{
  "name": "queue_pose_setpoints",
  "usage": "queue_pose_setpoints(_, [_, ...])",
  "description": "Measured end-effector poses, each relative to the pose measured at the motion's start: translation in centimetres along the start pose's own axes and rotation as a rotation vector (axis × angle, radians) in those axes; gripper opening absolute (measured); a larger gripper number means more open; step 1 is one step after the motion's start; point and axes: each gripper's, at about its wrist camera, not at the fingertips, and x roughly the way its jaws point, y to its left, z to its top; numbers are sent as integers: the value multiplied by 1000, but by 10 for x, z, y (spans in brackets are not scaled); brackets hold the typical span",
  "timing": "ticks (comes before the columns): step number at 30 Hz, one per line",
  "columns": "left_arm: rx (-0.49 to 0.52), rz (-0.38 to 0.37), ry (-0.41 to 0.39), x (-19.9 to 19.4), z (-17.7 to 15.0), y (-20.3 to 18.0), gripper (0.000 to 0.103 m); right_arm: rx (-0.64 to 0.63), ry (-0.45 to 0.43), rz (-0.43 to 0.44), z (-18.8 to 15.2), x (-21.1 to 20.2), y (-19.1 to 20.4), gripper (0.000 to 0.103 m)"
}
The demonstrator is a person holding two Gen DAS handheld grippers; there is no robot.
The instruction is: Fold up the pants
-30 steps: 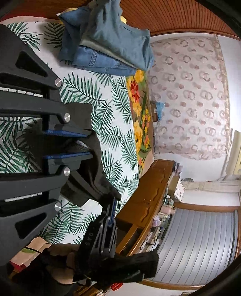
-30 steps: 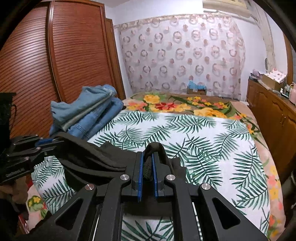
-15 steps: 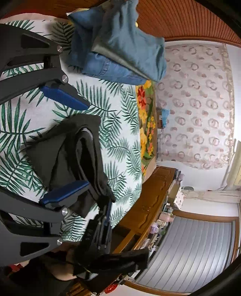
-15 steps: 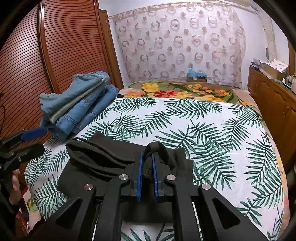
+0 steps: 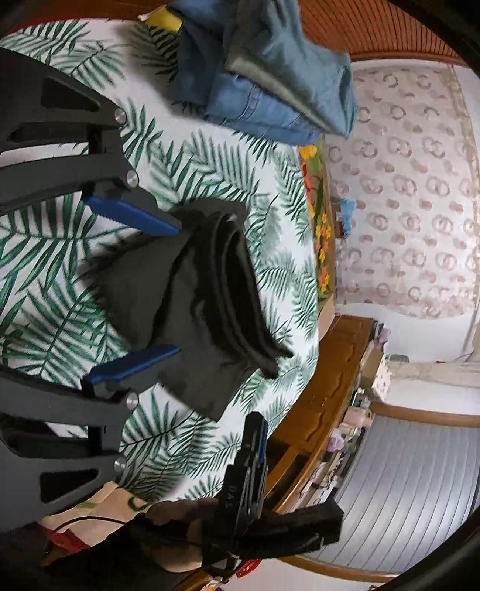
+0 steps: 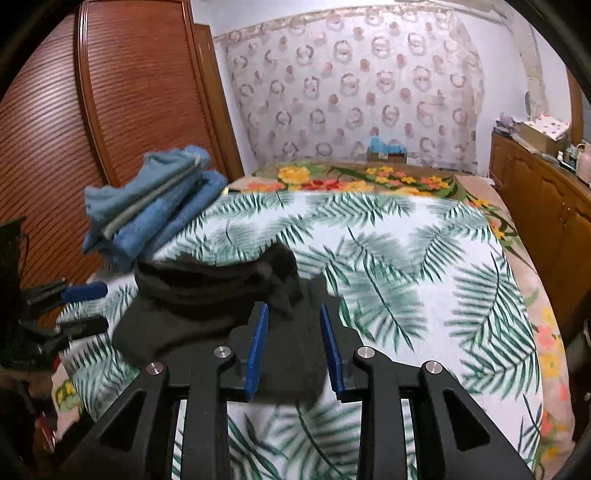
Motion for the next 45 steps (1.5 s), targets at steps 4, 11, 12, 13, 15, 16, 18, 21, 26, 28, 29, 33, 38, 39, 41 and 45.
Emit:
queue_pose_setpoints(4, [9, -12, 48, 13, -10, -4, 50, -10, 59, 14, -4, 11, -2, 30])
queue_pose_setpoints(11, [11, 24, 99, 26, -20, -2, 37, -32, 117, 15, 1, 29, 5, 30])
queue_pose_setpoints(12, [10, 23, 102, 26, -20, -1, 37, -45, 125, 7, 2, 32, 8, 30])
queue_pose_setpoints(13, [6, 21, 103, 26, -19, -1, 36, -56, 128, 2, 2, 34, 9, 30])
queue_pose_setpoints(15, [4, 21, 102, 25, -20, -1, 36, -68, 131, 1, 2, 39, 12, 30])
queue_pose_setpoints(16, [3, 21, 102, 25, -20, -1, 36, -71, 134, -2, 2, 39, 12, 30])
queue_pose_setpoints(18, [3, 24, 103, 27, -21, -1, 36, -71, 143, -9, 3, 43, 11, 30])
queue_pose_setpoints(21, [5, 27, 98, 26, -22, -1, 31, -74, 161, -12, 1, 48, 12, 29])
queue_pose_setpoints(26, [-13, 16, 74, 20, -19, 3, 10, -92, 152, 10, -1, 42, 16, 7])
queue_pose_setpoints(28, [4, 9, 66, 13, -17, 1, 7, -82, 132, 18, -3, 33, 15, 6])
queue_pose_setpoints(29, [7, 9, 57, 9, -16, 1, 7, -72, 123, 23, -4, 29, 14, 6])
queue_pose_setpoints(33, [6, 5, 24, -5, -9, 3, 5, -64, 94, 39, -13, 8, 15, 6])
queue_pose_setpoints(38, [10, 11, -4, -20, -8, 4, 4, -63, 62, 32, -20, -14, 17, 4])
queue_pose_setpoints(39, [5, 10, -6, -20, -8, 5, 5, -61, 58, 25, -21, -17, 15, 4])
queue_pose_setpoints(41, [-21, -16, 10, -17, -9, 8, 5, -56, 60, 15, -23, -17, 12, 4])
queue_pose_setpoints(45, [-20, 21, 38, -6, -14, 11, 31, -34, 70, 9, -22, -11, 9, 4])
